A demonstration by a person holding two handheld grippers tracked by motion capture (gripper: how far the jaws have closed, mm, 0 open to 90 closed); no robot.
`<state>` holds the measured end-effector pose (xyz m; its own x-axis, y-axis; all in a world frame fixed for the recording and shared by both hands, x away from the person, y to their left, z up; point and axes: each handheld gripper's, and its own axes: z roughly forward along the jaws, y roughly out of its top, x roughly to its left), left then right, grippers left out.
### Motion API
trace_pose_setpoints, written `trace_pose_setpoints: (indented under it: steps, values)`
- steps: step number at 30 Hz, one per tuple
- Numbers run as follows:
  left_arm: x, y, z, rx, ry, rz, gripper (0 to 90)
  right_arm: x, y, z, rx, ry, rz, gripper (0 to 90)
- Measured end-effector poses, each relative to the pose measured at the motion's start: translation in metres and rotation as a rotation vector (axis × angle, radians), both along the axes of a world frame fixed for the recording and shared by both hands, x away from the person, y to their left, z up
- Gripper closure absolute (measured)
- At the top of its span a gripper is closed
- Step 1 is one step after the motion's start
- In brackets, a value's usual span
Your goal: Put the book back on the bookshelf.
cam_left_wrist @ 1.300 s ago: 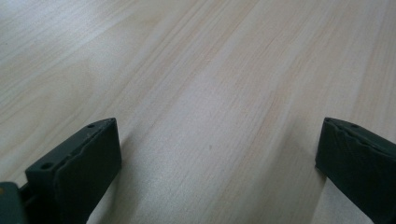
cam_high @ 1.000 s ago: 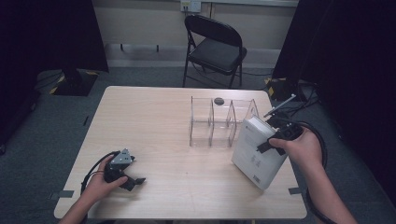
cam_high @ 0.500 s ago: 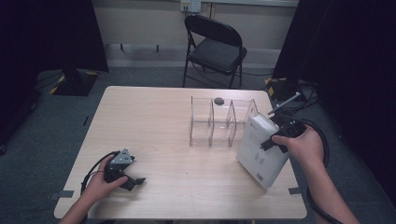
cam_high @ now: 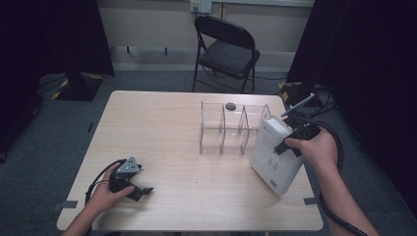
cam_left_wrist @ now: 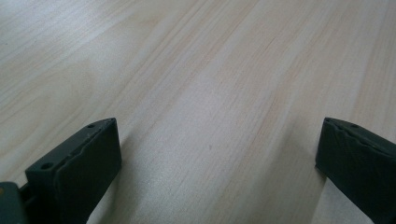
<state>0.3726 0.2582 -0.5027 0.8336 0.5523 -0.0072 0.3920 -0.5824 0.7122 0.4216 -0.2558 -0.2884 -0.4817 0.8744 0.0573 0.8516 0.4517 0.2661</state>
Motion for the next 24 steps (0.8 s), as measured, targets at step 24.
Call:
trace_pose_setpoints:
  steps: [24]
  values:
    - [0.0,-0.001,0.0,0.001,0.002,0.002,0.0,0.017,0.005,0.002,0.004,0.009,-0.048,52.3]
